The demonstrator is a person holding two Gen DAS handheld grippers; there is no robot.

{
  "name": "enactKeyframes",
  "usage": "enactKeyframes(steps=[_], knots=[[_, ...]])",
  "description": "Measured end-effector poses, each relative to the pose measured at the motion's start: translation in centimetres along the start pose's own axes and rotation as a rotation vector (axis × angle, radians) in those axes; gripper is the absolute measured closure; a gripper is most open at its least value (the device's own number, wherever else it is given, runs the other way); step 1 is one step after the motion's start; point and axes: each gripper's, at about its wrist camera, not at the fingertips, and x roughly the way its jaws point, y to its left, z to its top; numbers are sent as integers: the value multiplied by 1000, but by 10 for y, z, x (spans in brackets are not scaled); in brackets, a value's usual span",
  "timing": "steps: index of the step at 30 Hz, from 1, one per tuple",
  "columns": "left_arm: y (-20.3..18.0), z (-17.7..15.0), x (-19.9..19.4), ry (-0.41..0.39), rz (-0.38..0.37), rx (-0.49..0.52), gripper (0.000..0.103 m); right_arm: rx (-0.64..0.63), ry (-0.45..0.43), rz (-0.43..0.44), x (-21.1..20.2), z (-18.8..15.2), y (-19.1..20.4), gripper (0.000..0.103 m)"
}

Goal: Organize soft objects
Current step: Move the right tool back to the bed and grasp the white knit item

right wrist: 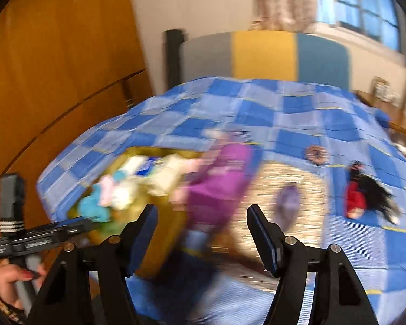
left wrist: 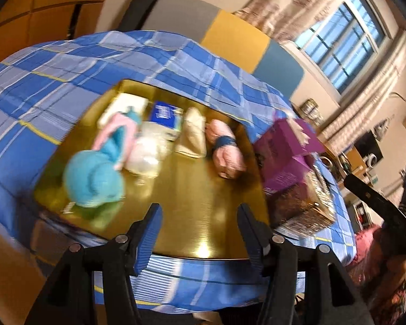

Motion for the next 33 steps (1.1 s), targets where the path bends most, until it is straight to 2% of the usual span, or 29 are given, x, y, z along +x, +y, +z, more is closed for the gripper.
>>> enactKeyframes(steps=[3, 8, 11, 16, 21, 25, 31, 33], knots=[[-23, -1, 5, 10, -36, 52, 45, 79, 4, -101, -8, -5, -54, 33], [-71, -5, 18, 46, -107, 178, 45, 226, 58, -243, -4, -25, -145, 31], [-104, -8, 21, 49, -139, 250, 45, 301, 77, -378, -6, -36, -211, 31], [-149, -16, 29, 76, -185, 334, 45, 460, 63, -532, -16, -37, -313, 33], [-188, -20, 45, 110, -198, 391, 45, 517, 41, -560, -3, -27, -371, 33], [-211, -20, 57, 141, -212, 398, 45, 507, 44, -529, 26, -19, -395, 34], [-239, -20, 67, 154, -223, 435, 45, 518, 92, -397, 70, -18, -412, 34], [-248, -21, 69, 157, -225, 446, 45, 478, 120, -369, 83, -16, -410, 34]])
